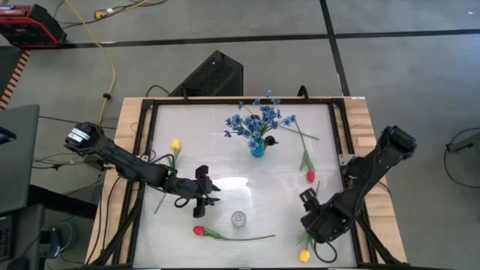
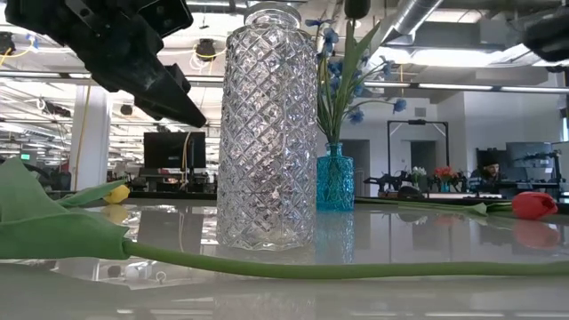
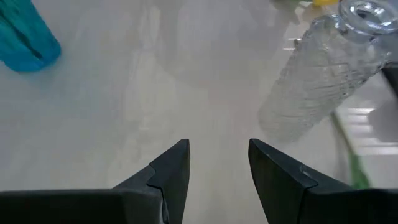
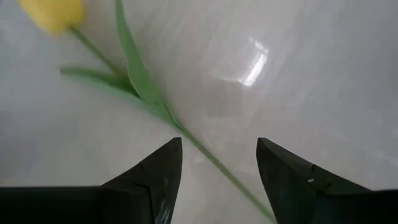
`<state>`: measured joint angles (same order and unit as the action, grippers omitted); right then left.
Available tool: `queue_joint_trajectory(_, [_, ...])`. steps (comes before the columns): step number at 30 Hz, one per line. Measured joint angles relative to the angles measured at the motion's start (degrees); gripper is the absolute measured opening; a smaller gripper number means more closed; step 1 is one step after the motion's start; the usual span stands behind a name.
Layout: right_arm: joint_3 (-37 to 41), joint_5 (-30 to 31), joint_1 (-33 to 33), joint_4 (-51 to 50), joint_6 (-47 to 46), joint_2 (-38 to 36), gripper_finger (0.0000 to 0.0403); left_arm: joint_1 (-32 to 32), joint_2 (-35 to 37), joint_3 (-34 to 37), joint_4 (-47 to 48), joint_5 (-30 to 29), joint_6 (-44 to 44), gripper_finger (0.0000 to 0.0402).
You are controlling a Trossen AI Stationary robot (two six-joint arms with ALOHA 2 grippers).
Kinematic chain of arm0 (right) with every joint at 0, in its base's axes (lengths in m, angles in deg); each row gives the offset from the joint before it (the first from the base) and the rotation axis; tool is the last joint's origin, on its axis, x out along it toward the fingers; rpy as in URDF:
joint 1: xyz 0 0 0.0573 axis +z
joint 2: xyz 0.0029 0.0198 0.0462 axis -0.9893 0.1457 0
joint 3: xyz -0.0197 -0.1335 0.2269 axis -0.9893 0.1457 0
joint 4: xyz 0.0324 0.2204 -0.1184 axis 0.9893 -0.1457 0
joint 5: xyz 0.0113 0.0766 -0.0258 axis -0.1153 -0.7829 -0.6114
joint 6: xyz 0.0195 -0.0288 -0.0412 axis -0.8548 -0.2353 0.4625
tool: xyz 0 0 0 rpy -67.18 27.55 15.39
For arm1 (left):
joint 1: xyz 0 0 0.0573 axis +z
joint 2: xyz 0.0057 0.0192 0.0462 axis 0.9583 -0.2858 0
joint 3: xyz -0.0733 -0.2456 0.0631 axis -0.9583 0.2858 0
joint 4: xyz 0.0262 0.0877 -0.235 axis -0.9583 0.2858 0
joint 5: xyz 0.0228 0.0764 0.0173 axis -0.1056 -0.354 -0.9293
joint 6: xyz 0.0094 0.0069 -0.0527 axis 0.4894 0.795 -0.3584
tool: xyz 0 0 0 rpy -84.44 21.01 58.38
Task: Sort flowers into vase by color
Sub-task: Put the black flower into the blue vase
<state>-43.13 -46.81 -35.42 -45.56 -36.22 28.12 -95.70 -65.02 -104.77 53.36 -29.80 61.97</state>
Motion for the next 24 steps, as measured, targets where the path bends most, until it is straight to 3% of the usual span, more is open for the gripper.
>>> queue_joint_trajectory(2, [0.00, 0.00, 0.02, -0.06, 3.35, 2.44, 0.0232, -0.01, 0.00, 0.00, 0.16, -3.49, 1.97, 0.0153])
queue_joint_trajectory(5, [0.00, 0.02, -0.19, -0.37, 0.21, 5.77, 0.0230, 0.80, 0.00, 0.00, 0.44, -8.78, 4.92, 0.0153])
queue_joint_trajectory(11, [0.02, -1.49, -2.88, -2.30, -1.41, 6.56, 0.0209, 5.73, 0.00, 0.00, 0.42, -6.85, 8.92, 0.0153])
queue_joint_trajectory(18, [0.35, 5.09, -10.15, -6.38, 3.83, -2.88, 0.0168, 12.42, 0.00, 0.34, -0.26, -5.86, 10.30, 0.0153])
queue_joint_trajectory(24, [10.02, 4.68, -26.12, -2.28, 8.23, -17.22, 0.0134, 15.90, 0.02, 4.04, -2.69, -1.94, 10.62, 0.0153])
